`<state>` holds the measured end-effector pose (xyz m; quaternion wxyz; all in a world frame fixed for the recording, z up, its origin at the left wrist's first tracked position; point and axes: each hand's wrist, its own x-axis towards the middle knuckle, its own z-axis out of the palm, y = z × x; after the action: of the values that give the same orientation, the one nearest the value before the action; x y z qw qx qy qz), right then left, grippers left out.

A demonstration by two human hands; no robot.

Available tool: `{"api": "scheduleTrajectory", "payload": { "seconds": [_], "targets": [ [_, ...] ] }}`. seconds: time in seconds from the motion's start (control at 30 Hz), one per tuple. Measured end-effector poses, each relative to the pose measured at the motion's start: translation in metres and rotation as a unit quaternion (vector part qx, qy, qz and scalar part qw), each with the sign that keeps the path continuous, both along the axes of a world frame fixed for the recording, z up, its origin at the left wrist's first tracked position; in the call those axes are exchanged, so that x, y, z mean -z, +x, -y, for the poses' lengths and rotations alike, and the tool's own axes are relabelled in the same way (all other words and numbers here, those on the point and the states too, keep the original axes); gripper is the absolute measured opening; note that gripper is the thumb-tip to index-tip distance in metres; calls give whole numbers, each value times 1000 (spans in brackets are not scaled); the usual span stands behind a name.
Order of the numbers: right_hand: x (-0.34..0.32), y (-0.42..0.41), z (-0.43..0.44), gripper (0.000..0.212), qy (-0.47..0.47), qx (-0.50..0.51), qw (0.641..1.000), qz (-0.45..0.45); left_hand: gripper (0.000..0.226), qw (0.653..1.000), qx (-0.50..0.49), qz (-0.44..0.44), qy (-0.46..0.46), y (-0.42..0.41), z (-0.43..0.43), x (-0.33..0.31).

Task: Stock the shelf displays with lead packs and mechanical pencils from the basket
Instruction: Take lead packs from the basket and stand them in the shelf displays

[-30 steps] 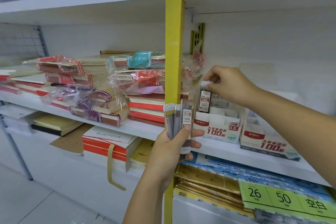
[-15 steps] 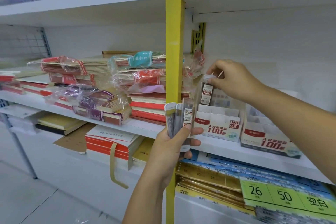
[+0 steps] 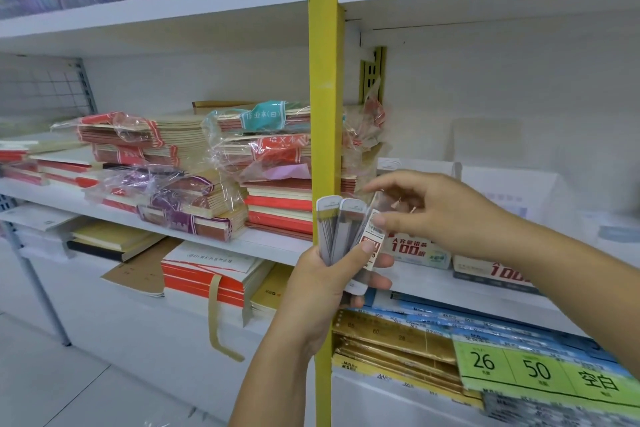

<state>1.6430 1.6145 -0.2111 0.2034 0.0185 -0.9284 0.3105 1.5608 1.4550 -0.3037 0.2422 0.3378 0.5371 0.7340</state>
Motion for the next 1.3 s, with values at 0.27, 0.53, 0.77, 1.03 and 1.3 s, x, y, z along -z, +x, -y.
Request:
{"api": "scheduleTrajectory", "payload": {
  "seconds": [0.27, 0.53, 0.77, 1.03, 1.3],
  "targets": [
    [8, 27, -15, 16, -139, 53, 989, -13, 31, 999, -19, 20, 41, -3, 8, -3],
    [7, 28, 6, 30, -30, 6, 999, 34, 17, 993, -112, -40, 8, -6, 8, -2],
    [-23, 12, -14, 65, -98, 98, 985, -102, 20, 1000, -29, 6, -2, -7, 10, -5],
    [-27, -32, -37, 40, 39, 144, 970, -190, 22, 999, -32, -17, -32, -9, 1, 2],
    [-14, -59, -49, 35, 116, 170, 974, -92, 21, 998, -15, -12, -54, -8, -1, 2]
  ]
}}
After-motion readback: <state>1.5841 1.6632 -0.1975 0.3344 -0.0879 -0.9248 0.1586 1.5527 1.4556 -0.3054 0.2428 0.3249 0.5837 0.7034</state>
